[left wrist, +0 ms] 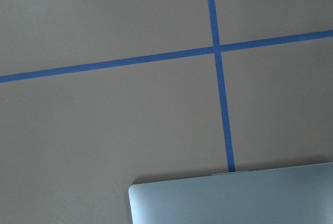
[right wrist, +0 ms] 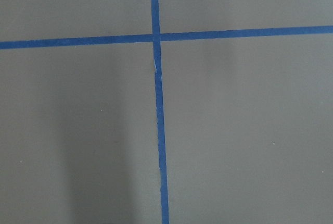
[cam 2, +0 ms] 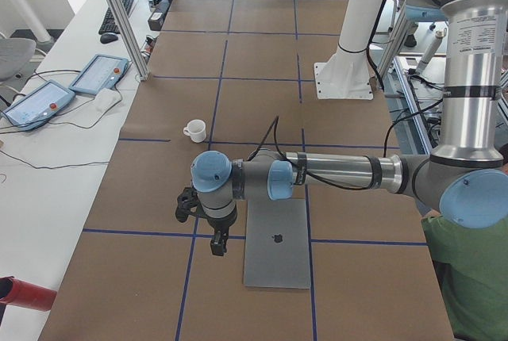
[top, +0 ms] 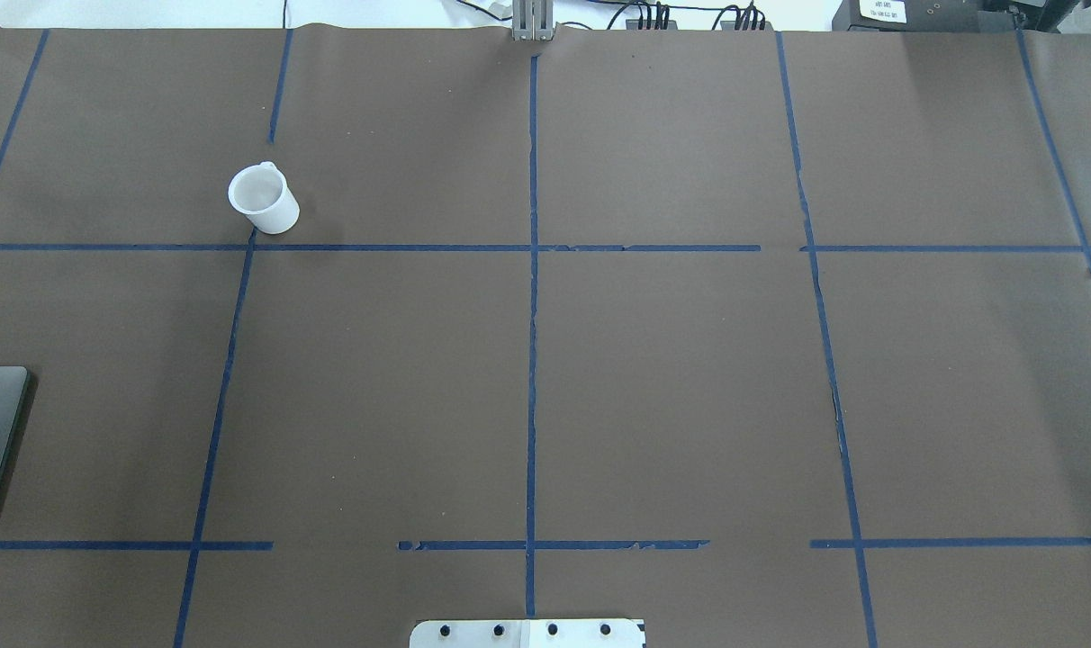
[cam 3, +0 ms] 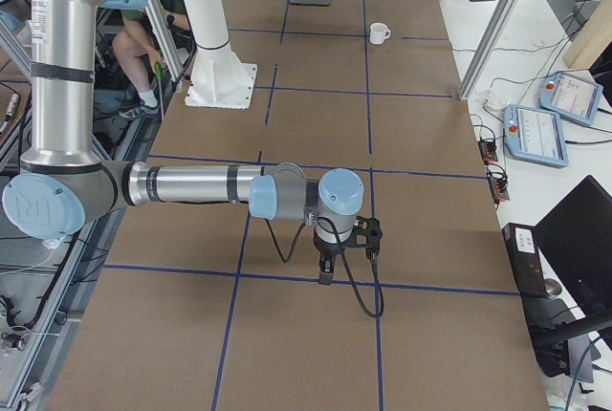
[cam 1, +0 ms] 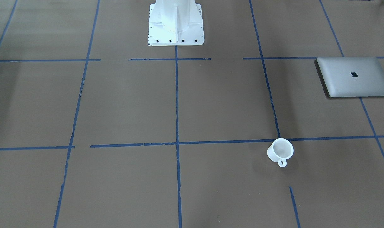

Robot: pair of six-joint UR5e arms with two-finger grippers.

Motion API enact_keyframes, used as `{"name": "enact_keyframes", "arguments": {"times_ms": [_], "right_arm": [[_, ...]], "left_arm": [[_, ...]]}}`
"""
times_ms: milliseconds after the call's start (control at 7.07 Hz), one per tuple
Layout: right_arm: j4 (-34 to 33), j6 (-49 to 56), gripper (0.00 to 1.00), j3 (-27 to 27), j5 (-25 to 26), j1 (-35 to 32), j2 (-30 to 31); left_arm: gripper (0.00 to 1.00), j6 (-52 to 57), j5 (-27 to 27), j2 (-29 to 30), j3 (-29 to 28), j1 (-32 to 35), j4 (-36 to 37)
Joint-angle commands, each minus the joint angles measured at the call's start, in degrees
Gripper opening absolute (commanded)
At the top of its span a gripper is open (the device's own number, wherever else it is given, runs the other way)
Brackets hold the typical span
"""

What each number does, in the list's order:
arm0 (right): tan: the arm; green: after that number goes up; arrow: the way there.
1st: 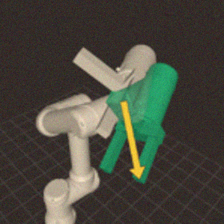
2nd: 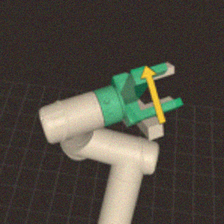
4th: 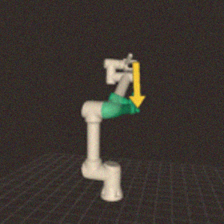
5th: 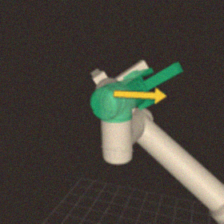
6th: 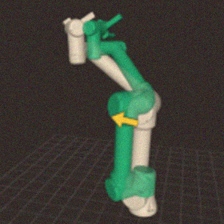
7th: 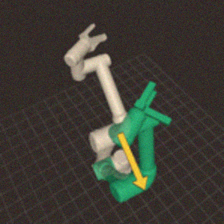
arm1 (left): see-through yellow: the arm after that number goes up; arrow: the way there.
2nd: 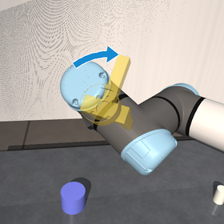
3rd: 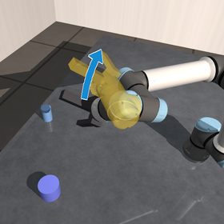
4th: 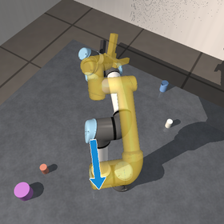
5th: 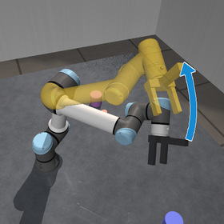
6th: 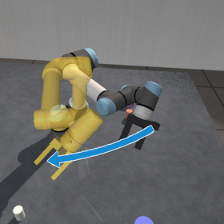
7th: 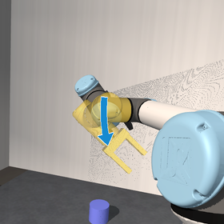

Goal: Place cup on laptop

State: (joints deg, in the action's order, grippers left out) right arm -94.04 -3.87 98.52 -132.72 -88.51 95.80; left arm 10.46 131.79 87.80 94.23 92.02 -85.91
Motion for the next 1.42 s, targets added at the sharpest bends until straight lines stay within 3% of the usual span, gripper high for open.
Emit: {"name": "enact_keyframes", "arguments": {"times_ms": [0,283,708,991,1274], "right_arm": [[0.00,0.00,1.00,0.00,0.00,0.00,0.00],[0.00,0.00,1.00,0.00,0.00,0.00,0.00],[0.00,0.00,1.00,0.00,0.00,0.00,0.00],[0.00,0.00,1.00,0.00,0.00,0.00,0.00],[0.00,0.00,1.00,0.00,0.00,0.00,0.00]], "left_arm": [[1.00,0.09,-0.04,0.09,-0.09,0.00,-0.22],[1.00,0.00,0.05,1.40,0.43,-1.22,-0.40],[1.00,-2.44,0.05,8.85,2.09,-6.68,1.00],[1.00,-15.59,1.44,12.73,10.67,-12.44,5.47],[1.00,-27.90,3.91,18.95,12.03,-20.97,5.14]]}}
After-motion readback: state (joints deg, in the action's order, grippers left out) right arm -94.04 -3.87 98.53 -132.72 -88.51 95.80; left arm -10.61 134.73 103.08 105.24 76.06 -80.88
